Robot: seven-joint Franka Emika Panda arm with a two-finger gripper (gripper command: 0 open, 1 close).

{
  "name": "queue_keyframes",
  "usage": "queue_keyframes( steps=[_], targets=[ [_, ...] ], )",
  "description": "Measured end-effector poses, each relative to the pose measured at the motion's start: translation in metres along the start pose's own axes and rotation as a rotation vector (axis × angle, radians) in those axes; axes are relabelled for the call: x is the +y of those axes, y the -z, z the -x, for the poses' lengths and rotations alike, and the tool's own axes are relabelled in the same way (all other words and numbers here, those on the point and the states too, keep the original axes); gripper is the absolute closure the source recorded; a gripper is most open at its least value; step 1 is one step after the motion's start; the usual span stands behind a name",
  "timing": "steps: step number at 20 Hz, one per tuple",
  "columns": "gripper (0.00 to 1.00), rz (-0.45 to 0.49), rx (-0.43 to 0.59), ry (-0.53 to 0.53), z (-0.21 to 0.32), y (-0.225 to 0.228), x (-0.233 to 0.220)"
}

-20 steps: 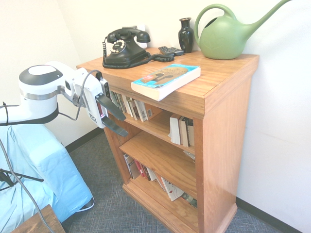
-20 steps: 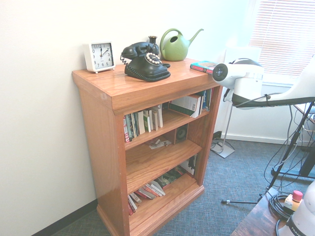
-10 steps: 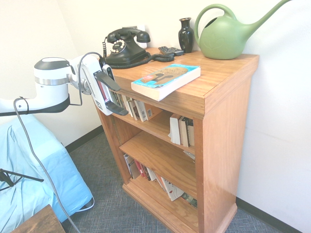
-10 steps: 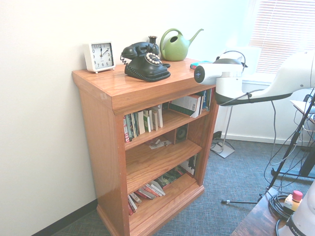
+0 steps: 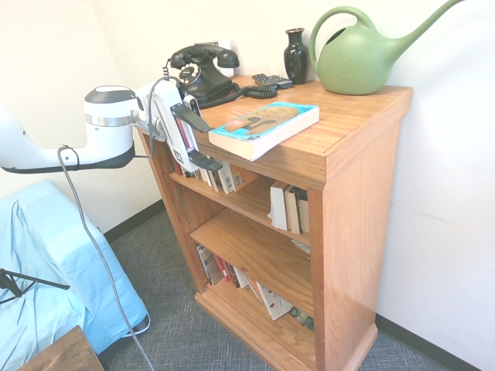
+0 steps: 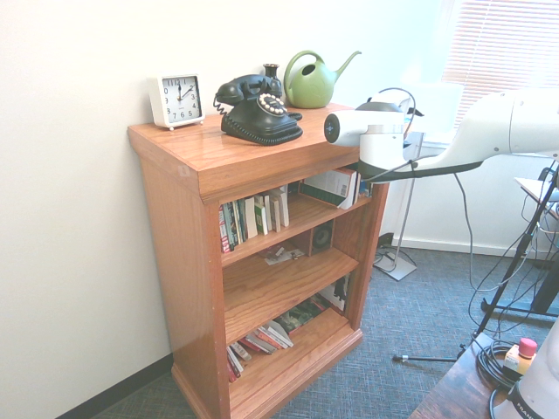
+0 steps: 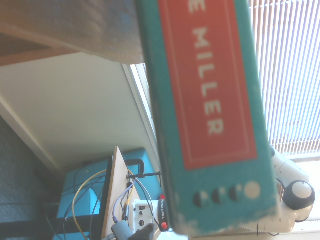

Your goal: Organize the shelf

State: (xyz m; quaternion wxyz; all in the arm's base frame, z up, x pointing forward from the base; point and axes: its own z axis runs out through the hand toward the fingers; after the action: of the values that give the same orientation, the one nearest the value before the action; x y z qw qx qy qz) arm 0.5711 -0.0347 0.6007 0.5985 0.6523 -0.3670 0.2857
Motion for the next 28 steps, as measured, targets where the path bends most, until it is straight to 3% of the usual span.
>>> queue_keyframes(
  steps=[20, 21, 28],
  targets=[
    [0.00, 0.011, -0.018, -0.040, -0.027, -0.018, -0.021],
    [1.00, 0.009, -0.023, -0.034, -0.026, -0.018, -0.023],
    [1.00, -0.003, -0.024, -0.006, -0.030, -0.018, -0.025]
  ],
)
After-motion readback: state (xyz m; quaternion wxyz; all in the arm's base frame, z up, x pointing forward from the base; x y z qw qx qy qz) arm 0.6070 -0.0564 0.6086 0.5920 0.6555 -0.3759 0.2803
